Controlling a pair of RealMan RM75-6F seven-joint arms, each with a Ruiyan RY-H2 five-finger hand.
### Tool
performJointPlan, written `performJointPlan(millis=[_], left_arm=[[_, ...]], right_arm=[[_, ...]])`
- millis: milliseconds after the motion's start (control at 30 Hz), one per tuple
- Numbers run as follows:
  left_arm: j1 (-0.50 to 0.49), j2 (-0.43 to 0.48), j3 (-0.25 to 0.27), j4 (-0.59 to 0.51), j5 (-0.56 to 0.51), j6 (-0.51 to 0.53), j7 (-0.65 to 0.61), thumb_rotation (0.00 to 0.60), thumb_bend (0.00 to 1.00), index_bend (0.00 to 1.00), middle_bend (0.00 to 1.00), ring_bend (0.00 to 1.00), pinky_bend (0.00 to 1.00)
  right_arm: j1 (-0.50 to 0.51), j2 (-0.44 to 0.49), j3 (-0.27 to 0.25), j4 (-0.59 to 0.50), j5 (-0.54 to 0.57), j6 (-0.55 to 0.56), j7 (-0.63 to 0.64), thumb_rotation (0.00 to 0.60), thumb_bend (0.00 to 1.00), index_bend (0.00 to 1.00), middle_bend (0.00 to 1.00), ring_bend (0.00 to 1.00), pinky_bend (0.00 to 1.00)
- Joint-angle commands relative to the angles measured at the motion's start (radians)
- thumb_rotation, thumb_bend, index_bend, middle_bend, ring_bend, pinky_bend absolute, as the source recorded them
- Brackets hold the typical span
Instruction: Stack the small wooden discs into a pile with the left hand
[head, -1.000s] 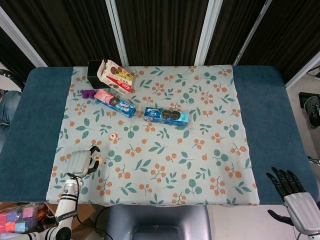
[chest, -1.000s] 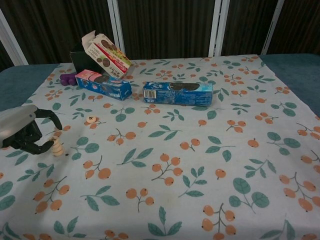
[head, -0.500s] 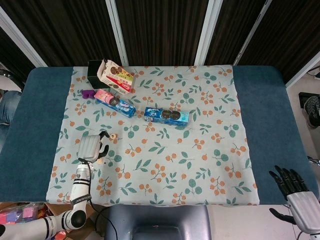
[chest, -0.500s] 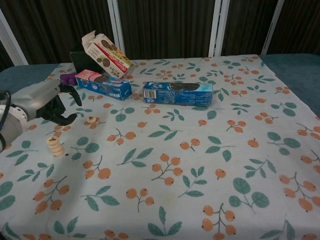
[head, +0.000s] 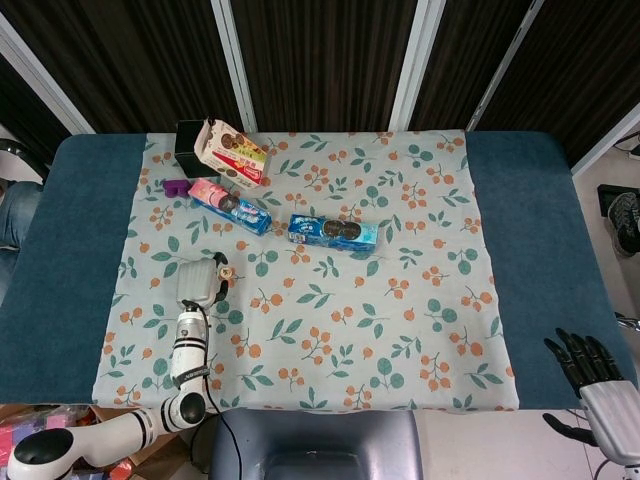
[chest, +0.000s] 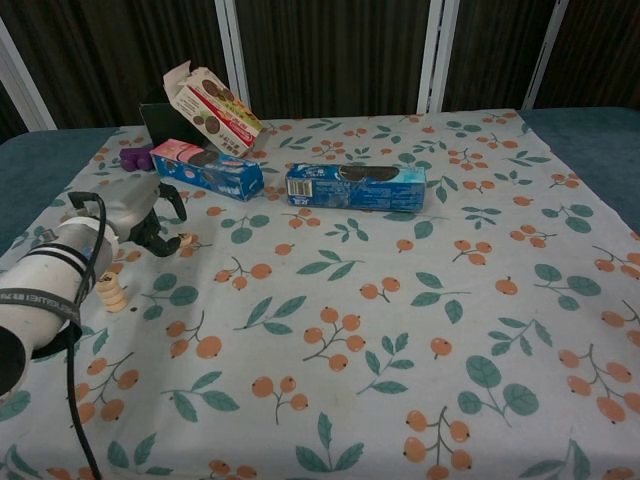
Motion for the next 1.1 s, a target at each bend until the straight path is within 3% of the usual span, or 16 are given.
performJointPlan(millis=[33, 467, 1100], left_arm=[[-0.030, -0.043, -0.014, 0.078, -0.014, -0.028, -0.013, 0.600, 0.40, 0.37, 1.00, 1.00, 1.00], [-0.049, -0.084, -0.021, 0.182, -0.010, -0.055, -0.037, 0.600, 0.40, 0.40, 1.00, 1.00, 1.00], [-0.043, -0.096, -0.019, 0.202, 0.009, -0.056, -0.044, 0.600, 0.40, 0.49, 1.00, 1.00, 1.00]], right_arm=[[-0.001, 0.001, 0.001, 0.000, 0.001, 0.002, 0.003, 0.600, 0.14, 0.00, 0.00, 0.00, 0.00], [0.001, 0.001, 0.004, -0.001, 0.008, -0.002, 0.002, 0.600, 0.14, 0.00, 0.00, 0.00, 0.00], [-0.002, 0.002, 0.005, 0.001, 0.006, 0.002, 0.007, 0.600, 0.14, 0.00, 0.00, 0.00, 0.00]])
